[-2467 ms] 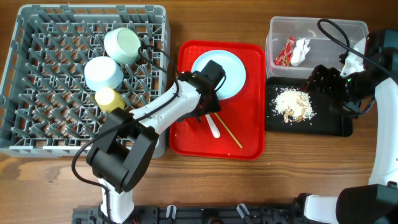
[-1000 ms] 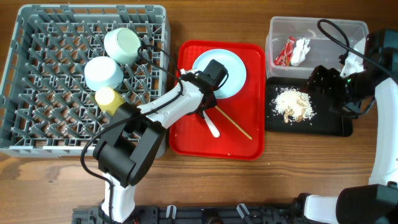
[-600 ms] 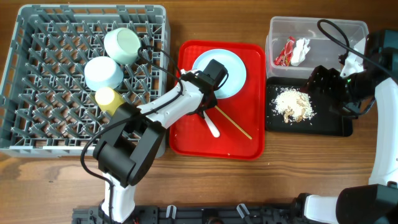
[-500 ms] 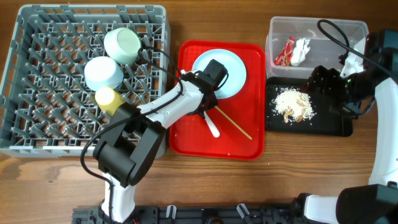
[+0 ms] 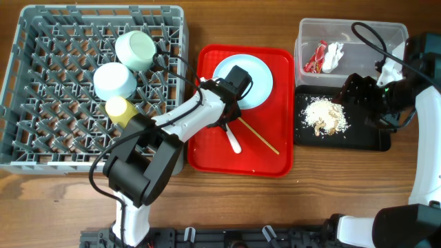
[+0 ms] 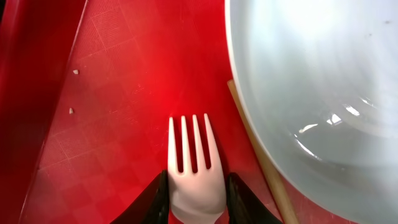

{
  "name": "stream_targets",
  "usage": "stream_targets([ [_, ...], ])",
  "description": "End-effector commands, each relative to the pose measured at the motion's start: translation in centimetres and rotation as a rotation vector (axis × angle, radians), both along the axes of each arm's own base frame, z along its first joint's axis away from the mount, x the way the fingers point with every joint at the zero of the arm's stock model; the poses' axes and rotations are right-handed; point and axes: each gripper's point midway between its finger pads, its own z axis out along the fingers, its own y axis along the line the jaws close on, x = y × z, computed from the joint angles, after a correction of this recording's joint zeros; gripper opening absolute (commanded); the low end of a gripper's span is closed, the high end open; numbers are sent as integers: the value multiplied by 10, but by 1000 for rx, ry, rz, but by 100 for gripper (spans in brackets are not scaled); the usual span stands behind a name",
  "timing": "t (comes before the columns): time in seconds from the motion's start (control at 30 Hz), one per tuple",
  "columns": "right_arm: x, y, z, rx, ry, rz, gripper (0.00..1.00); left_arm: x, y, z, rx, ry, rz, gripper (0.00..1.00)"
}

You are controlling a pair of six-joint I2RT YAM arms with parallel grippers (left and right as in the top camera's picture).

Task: Sort waste into correct bins and load items into the dishwasher rack
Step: 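Lower the left gripper and grasp the white plastic fork on the red tray, then carry the fork left into the dish rack and release it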

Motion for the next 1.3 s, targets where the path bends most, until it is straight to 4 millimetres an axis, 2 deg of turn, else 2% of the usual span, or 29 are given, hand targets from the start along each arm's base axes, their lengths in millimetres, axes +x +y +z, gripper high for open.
stream_targets([
  [0.0,0,-4,8,-30,-28,9,100,0,5,15,-23,-5,-19,29],
  [0.07,0,-4,8,-29,-28,9,99,3,8,28,-28,-29,-50,28],
  [0.13,0,-4,8,-30,-28,9,100,4,13,43,-31,-45,-64,19],
  [0.17,0,-4,8,-29,-28,9,100,3,16,49,-33,-49,-59,18],
  [0.27,0,-4,8,-29,-29,9,100,4,26,69,-41,-70,-56,18],
  [0.4,0,-4,8,-29,-29,9,100,7,36,99,-38,-133,-139,20],
  [0.57,0,-4,8,-29,-29,9,100,17,71,149,-7,-252,-247,18],
  [0.67,0,-4,8,-29,-29,9,100,26,103,176,15,-325,-240,12],
  [0.73,0,-4,8,-30,-29,9,100,33,127,189,49,-365,-248,12],
  [0.83,1,-4,8,-30,-30,9,100,40,150,194,76,-383,-229,8],
  [0.93,1,-4,8,-30,-30,8,100,44,159,190,92,-377,-234,5],
  [1.07,1,-4,8,-30,-31,8,100,49,159,179,106,-356,-260,5],
  [1.27,1,-4,8,-30,-30,8,100,56,157,144,114,-271,-269,6],
])
